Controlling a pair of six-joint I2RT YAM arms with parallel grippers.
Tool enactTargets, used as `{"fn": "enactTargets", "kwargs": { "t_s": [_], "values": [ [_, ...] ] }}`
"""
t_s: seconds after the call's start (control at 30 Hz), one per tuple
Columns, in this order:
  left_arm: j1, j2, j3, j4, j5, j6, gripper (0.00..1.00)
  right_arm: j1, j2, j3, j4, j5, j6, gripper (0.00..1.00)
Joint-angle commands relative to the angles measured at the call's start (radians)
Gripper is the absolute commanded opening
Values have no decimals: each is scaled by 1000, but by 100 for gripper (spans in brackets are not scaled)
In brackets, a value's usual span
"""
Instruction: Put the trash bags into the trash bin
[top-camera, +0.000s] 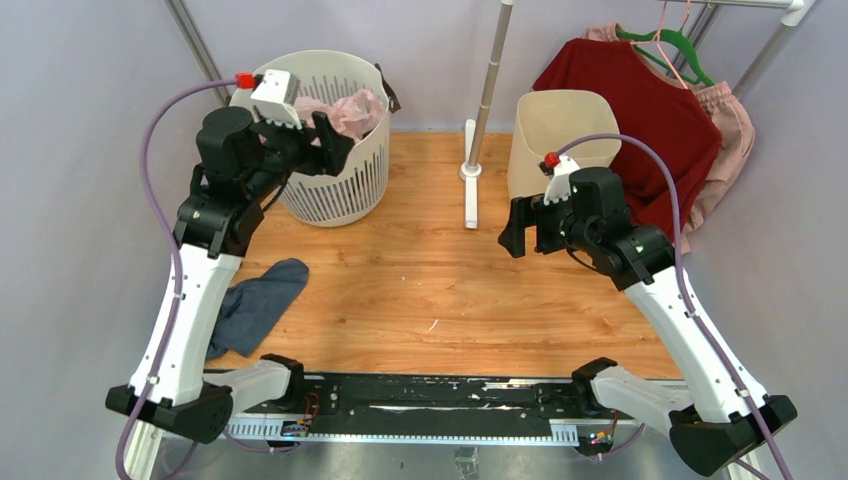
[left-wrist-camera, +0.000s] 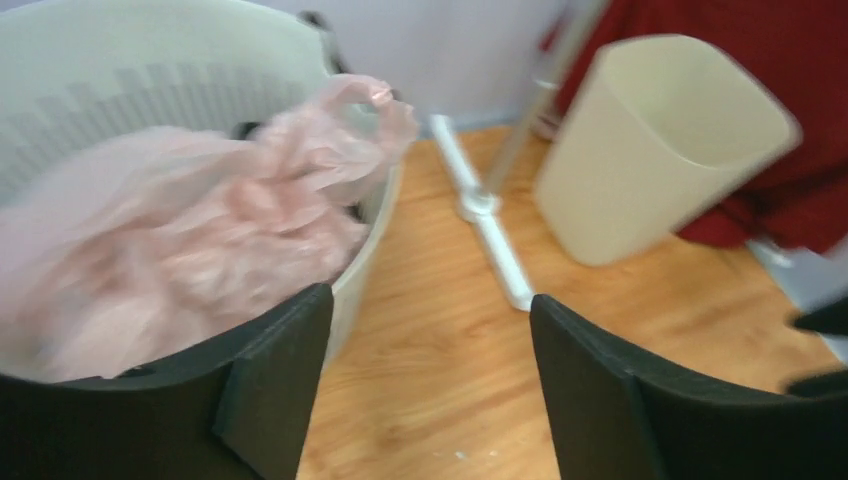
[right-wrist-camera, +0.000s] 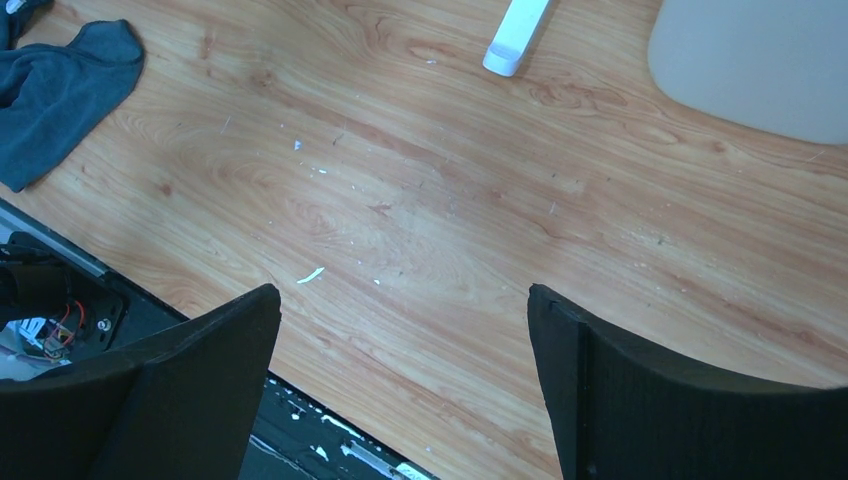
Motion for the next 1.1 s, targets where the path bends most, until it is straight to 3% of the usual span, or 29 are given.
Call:
{"fn": "enactTargets", "kwargs": {
  "t_s": [0.0, 0.07, 0.1, 0.2, 0.57, 0.9, 0.97, 1.07],
  "values": [
    [-3, -89, -50, 82, -435, 45, 83, 14, -13, -34, -2, -33, 39, 97],
    [-3, -15, 16, 46, -475, 42, 89, 14, -12, -38, 0, -37, 44, 97],
    [-3, 42, 83, -4, -479, 39, 97, 13, -10, -38, 0, -40, 46, 97],
    [-4, 187, 214, -92, -463, -5, 100, 14, -8, -41, 2, -49, 51, 97],
    [-43, 478, 198, 15, -720, -39, 100, 14, -11, -98, 21, -79, 47, 97],
    [-43, 539, 164, 28, -800, 6, 99, 14, -7, -141, 41, -88, 20, 97],
    [-43, 548, 169, 31, -805, 22, 86, 13, -4, -139, 42, -89, 17, 97],
    [-42, 565, 185, 28, -798, 43, 48, 13, 0, -132, 42, -86, 10, 97]
  ]
}}
